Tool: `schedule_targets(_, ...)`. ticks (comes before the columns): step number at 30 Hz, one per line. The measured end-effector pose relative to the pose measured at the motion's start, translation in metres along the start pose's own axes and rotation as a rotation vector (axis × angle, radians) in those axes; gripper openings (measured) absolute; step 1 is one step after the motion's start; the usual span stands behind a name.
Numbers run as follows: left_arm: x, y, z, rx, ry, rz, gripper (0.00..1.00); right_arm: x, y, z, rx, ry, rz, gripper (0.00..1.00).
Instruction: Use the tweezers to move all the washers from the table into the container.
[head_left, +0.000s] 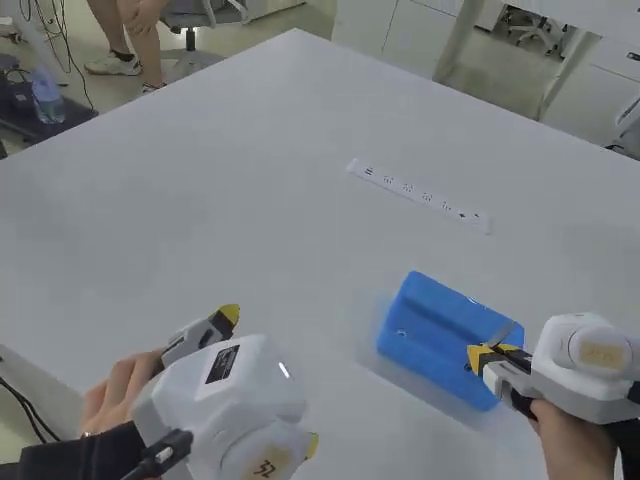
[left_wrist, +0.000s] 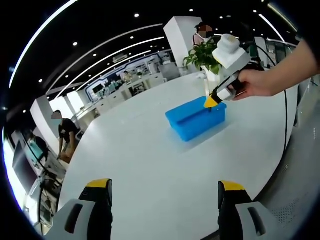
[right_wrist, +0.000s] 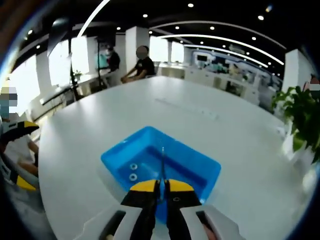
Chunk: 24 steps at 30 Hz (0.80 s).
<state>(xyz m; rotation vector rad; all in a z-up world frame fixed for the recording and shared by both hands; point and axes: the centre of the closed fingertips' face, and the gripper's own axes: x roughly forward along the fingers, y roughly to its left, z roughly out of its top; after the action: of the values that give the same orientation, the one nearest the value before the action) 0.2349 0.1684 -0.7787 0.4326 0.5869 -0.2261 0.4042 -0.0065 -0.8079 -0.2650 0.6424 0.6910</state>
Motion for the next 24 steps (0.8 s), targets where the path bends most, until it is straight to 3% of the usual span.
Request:
schedule_targets(7,0.000,0.002,-0.001,-0.001,0.003,0.011,0.90,0.003,0.001,-0.014,-0.029,0.042,-0.002,0.03)
schedule_targets(8,0.000,0.002,-0.001,-0.001,0.003,0.011,0.90,0.003,0.001,-0.011,-0.030,0.023,-0.006,0.03)
schedule_targets(14,0.001,0.000,-0.003,0.002,0.018,0.001,0.87,0.004,-0.001,-0.011,-0.007,0.042,-0.010,0.04)
schedule_targets(18,-0.006,0.004,0.009,-0.032,-0.044,0.001,0.78,-0.002,-0.003,-0.005,-0.015,0.015,-0.032,0.04)
schedule_targets(21,-0.010,0.002,0.019,-0.077,-0.095,-0.034,0.78,-0.009,-0.009,0.008,-0.027,-0.033,-0.058,0.04)
schedule_targets(24,-0.016,0.001,0.031,-0.047,-0.111,-0.056,0.74,-0.027,-0.005,0.027,-0.017,-0.090,-0.062,0.04)
